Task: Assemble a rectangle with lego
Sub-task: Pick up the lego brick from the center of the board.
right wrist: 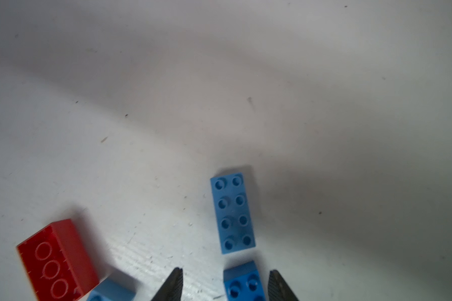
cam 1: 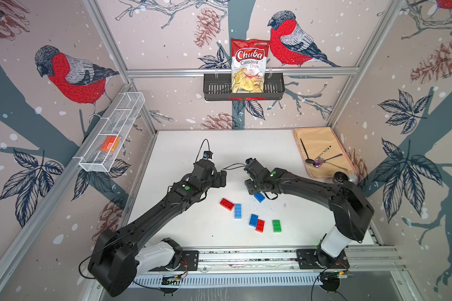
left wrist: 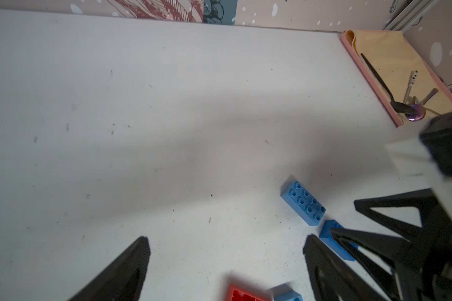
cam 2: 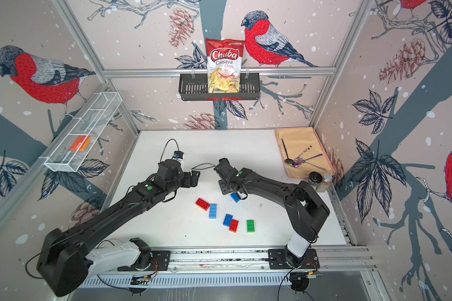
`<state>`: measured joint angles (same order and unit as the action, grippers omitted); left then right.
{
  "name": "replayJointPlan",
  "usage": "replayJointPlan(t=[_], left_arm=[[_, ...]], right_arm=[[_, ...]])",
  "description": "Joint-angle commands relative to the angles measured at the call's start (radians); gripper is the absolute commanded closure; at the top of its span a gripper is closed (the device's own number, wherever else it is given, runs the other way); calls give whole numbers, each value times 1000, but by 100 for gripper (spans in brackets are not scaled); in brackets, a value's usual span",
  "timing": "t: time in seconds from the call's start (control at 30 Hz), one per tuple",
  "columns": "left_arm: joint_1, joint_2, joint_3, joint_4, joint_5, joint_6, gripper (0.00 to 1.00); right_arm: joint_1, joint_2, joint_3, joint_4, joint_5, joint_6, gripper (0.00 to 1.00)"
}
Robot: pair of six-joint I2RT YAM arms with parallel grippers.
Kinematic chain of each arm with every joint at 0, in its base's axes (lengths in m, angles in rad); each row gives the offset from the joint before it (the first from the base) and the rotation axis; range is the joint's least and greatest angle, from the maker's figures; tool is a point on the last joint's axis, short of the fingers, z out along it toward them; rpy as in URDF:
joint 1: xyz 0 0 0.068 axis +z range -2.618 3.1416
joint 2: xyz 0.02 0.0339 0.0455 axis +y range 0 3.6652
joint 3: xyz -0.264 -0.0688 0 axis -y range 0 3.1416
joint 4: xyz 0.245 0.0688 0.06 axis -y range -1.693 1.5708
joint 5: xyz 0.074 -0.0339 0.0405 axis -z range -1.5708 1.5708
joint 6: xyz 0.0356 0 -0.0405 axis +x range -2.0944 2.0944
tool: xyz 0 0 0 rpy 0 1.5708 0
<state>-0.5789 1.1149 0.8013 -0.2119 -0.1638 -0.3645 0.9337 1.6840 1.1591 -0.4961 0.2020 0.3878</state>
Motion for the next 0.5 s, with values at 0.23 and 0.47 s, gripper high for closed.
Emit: replayJointPlan(t=[0.23,0.47], left_arm=[[2,-237,-116,-27,-292,-34,5],[3,-422,-184,-26,-414,-78,5]], right_arm=[[150,-5,-12,-25,-47,218,41],[207,80,12,-31,-103,257,42]])
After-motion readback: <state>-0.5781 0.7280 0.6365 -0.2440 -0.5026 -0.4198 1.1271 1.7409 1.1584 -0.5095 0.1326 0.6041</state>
